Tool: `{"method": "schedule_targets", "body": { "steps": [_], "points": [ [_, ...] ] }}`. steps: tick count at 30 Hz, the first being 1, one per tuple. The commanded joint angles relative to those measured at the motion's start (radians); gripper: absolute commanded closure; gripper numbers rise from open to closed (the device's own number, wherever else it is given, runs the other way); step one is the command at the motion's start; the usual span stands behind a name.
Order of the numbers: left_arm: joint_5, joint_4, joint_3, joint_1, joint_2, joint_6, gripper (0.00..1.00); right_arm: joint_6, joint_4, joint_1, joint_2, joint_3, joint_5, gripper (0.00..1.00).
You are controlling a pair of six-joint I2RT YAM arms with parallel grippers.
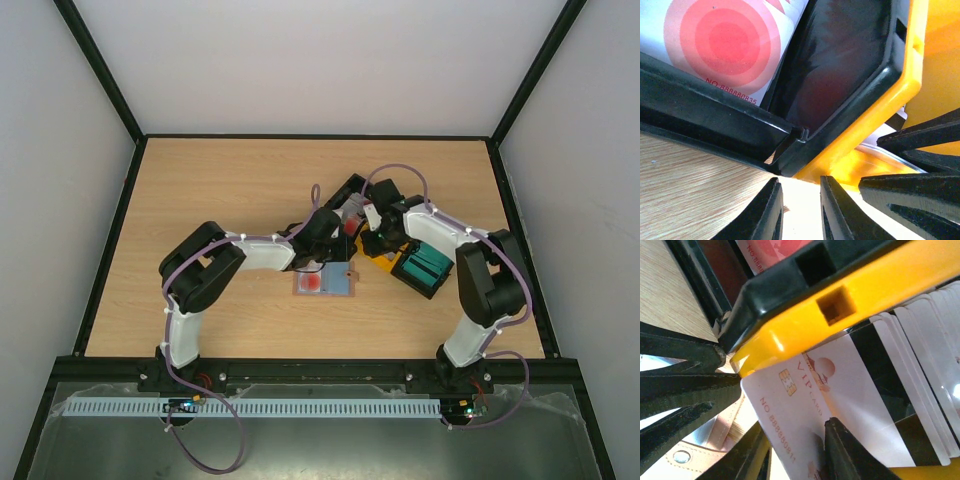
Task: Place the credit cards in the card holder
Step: Pick up the credit card from the storage box.
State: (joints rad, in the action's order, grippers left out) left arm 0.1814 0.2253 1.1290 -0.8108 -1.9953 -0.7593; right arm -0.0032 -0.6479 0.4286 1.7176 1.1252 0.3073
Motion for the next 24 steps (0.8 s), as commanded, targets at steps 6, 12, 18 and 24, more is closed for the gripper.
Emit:
{"method": "schedule_targets", "body": {
  "steps": [6, 12, 18, 24],
  "points": [
    [-0.011, -0.001, 0.021, 0.009, -0.029, 0.02, 0.76, 0.031, -0.047, 0.009, -0.038, -0.004, -0.011, 0.79],
    [-0.01, -0.001, 0.022, 0.009, -0.027, 0.018, 0.76, 0.041, -0.031, 0.009, -0.068, -0.001, -0.064, 0.92],
    [-0.006, 0.008, 0.012, 0.009, -0.008, 0.018, 0.74, 0.06, -0.003, -0.004, -0.113, 0.0, -0.152, 0.98],
    [0.026, 0.033, 0.002, 0.009, 0.025, 0.026, 0.64, 0.108, 0.054, -0.037, -0.178, -0.013, -0.23, 0.98]
  ]
}}
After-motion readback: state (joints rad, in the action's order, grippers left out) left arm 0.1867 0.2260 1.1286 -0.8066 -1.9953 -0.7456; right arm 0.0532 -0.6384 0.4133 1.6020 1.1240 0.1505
